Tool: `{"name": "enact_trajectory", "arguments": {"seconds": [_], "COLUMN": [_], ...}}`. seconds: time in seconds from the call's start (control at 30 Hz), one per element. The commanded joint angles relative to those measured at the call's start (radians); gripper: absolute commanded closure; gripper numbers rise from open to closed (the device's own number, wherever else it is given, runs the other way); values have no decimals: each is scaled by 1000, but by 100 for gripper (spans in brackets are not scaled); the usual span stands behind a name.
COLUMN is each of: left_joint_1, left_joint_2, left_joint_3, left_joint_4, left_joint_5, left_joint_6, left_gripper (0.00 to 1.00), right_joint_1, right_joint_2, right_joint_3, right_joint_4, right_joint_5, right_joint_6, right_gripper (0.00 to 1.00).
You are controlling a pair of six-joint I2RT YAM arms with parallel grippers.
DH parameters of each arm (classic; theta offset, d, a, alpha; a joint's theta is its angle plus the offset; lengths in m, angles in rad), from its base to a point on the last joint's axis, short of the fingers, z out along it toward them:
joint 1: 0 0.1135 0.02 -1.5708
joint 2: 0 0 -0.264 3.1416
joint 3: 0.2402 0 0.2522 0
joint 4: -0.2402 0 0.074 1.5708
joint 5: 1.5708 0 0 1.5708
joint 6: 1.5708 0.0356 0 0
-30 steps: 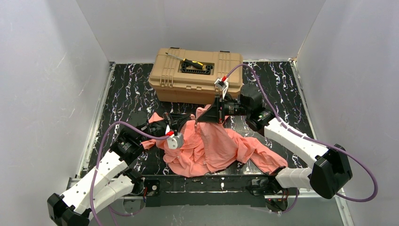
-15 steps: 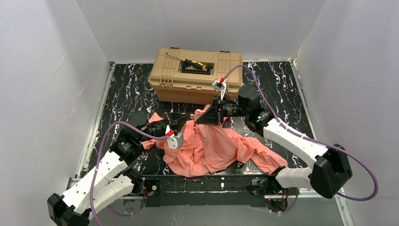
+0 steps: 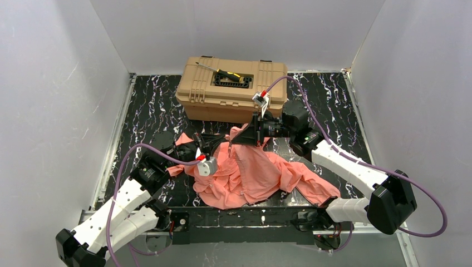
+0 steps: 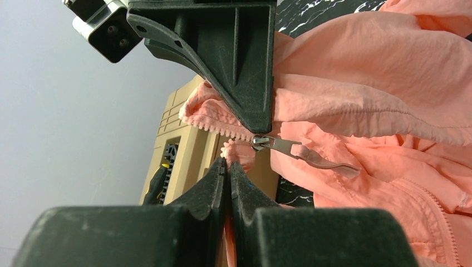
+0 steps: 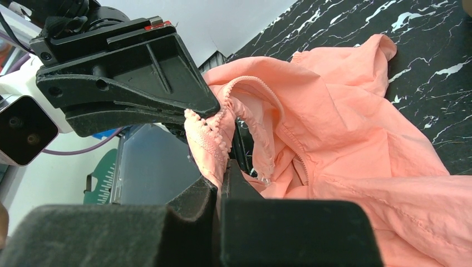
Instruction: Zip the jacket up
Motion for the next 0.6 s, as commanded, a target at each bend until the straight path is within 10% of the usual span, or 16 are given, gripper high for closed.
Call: {"name": "enact_trajectory", "arguments": {"seconds": [0.0,0.57], "left_joint_1": [2,0], "left_joint_2": [-21,-26], "left_joint_3": [0,-2], "left_joint_4": [-6,-13], "left_joint_5": [14,21], "left_joint_6": [2,6], "left_gripper": [100,100], "right_joint_1": [4,0], "right_joint_2": [-38,-36], "right_joint_3": [4,11], "right_joint_4": [66,80], "right_joint_5": [10,15], "right_joint_6": [4,11], "right_gripper": [99,99]}}
